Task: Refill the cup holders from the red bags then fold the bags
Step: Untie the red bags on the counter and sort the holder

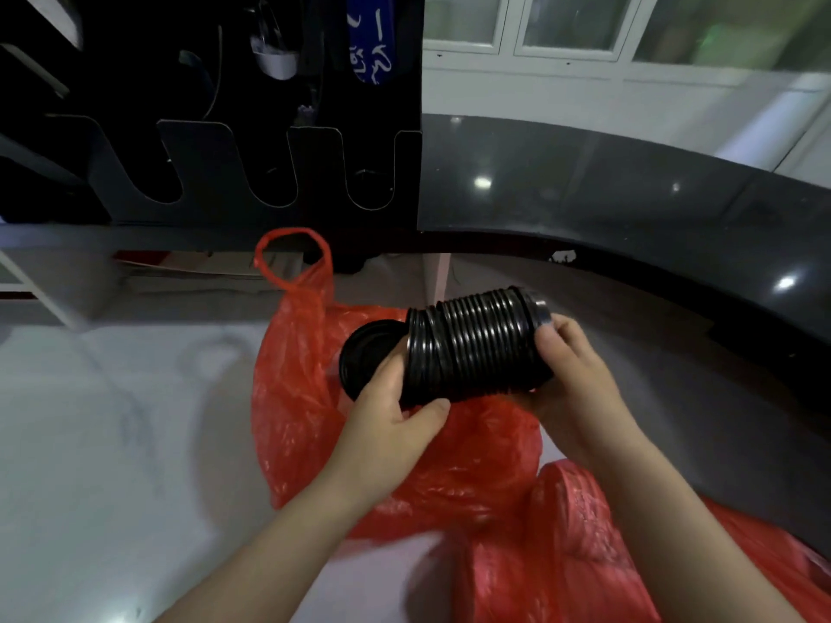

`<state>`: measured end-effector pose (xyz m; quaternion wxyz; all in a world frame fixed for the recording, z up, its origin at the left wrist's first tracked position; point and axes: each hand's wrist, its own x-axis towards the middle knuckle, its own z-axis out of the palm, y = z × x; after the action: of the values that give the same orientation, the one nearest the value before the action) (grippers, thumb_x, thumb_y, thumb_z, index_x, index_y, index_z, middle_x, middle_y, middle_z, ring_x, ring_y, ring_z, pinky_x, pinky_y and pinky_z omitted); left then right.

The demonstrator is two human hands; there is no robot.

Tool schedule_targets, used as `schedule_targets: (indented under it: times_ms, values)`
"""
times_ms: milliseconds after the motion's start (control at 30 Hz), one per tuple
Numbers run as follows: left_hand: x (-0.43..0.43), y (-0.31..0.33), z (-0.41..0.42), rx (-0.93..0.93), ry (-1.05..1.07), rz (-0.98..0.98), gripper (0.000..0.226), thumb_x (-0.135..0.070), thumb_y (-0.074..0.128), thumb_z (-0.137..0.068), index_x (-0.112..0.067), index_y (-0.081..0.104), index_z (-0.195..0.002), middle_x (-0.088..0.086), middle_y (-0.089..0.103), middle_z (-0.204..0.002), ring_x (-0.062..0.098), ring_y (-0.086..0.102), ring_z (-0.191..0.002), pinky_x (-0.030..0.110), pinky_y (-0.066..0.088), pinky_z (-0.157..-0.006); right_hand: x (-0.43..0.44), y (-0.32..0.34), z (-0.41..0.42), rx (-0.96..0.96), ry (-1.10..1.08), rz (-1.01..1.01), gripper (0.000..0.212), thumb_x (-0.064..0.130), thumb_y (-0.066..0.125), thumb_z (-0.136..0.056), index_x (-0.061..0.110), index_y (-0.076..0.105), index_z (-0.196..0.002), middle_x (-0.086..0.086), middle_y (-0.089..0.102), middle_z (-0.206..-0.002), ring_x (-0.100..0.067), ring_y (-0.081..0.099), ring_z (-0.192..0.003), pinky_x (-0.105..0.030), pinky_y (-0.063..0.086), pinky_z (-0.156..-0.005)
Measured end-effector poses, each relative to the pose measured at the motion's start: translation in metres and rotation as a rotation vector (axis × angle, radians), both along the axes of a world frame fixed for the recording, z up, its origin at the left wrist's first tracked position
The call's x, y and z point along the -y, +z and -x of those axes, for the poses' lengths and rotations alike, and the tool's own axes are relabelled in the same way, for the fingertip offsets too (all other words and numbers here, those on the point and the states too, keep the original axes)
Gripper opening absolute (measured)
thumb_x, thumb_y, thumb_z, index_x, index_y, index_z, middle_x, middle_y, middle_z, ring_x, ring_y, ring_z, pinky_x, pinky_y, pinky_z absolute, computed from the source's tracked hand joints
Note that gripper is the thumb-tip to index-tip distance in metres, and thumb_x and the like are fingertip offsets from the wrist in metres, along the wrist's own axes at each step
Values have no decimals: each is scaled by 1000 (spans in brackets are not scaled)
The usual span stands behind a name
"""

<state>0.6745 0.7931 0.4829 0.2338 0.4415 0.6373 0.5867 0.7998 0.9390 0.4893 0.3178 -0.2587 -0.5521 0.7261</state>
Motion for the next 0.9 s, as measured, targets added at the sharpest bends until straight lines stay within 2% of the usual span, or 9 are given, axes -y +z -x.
schedule_targets:
  times_ms: [133,233,333,433,533,600,700,800,900]
  values:
    - [-4,1,7,7,89,-32,52,-16,65,-79,-44,49,-120,-28,60,-112,-8,54,-108,5,40,-85,3,2,3,-27,41,98,66,25,72,-78,20,41,-136,-9,60,-123,-25,65,-105,-52,54,-87]
    - [-10,1,10,12,107,-18,54,-25,69,-76,-43,48,-123,-27,59,-114,-7,54,-111,10,42,-89,6,1,5,-53,92,12,63,18,68,-75,12,47,-134,-17,58,-127,-34,60,-114,-51,52,-91]
    - [-14,2,10,18,88,-39,55,-29,69,-74,-35,49,-125,-23,61,-115,-4,55,-111,12,43,-90,9,-1,6,-79,77,-25,61,15,67,-74,16,48,-132,-12,61,-121,-32,60,-112,-45,53,-88]
    - [-15,5,10,-11,67,-80,56,-27,73,-74,-38,49,-124,-22,61,-115,-3,56,-110,9,44,-87,10,-2,4,-82,119,-22,69,22,71,-73,20,42,-136,-12,57,-128,-30,60,-114,-44,54,-85]
    - [-15,10,8,-96,76,-79,64,-30,74,-72,-36,47,-129,-22,60,-117,-2,56,-112,19,48,-91,12,-5,3,-24,162,-41,89,40,76,-68,17,33,-143,-14,53,-134,-30,58,-119,-53,52,-91]
    - [-15,16,10,-202,95,-45,68,-36,73,-70,-36,45,-132,-24,58,-120,-4,54,-114,19,46,-94,13,-7,4,-11,135,-68,88,46,75,-69,14,37,-141,-14,55,-133,-28,57,-119,-52,50,-94]
    - [-17,31,17,-481,90,67,72,-50,70,-70,-34,41,-134,-21,55,-127,-2,51,-116,15,42,-94,11,-9,5,-59,127,-37,69,42,70,-78,10,48,-135,-14,59,-129,-31,57,-120,-48,49,-97]
    - [-24,52,22,-858,76,131,70,-51,73,-68,-27,44,-126,-12,56,-129,11,55,-112,17,36,-90,15,-11,9,-182,168,222,60,37,65,-79,10,53,-132,-16,59,-130,-31,57,-119,-42,52,-92]
    - [-34,71,21,-1114,17,156,67,-45,79,-66,-14,57,-121,3,56,-135,22,57,-118,31,40,-99,21,-21,17,-342,158,468,44,34,61,-84,13,64,-123,-17,59,-130,-31,58,-119,-46,47,-100]
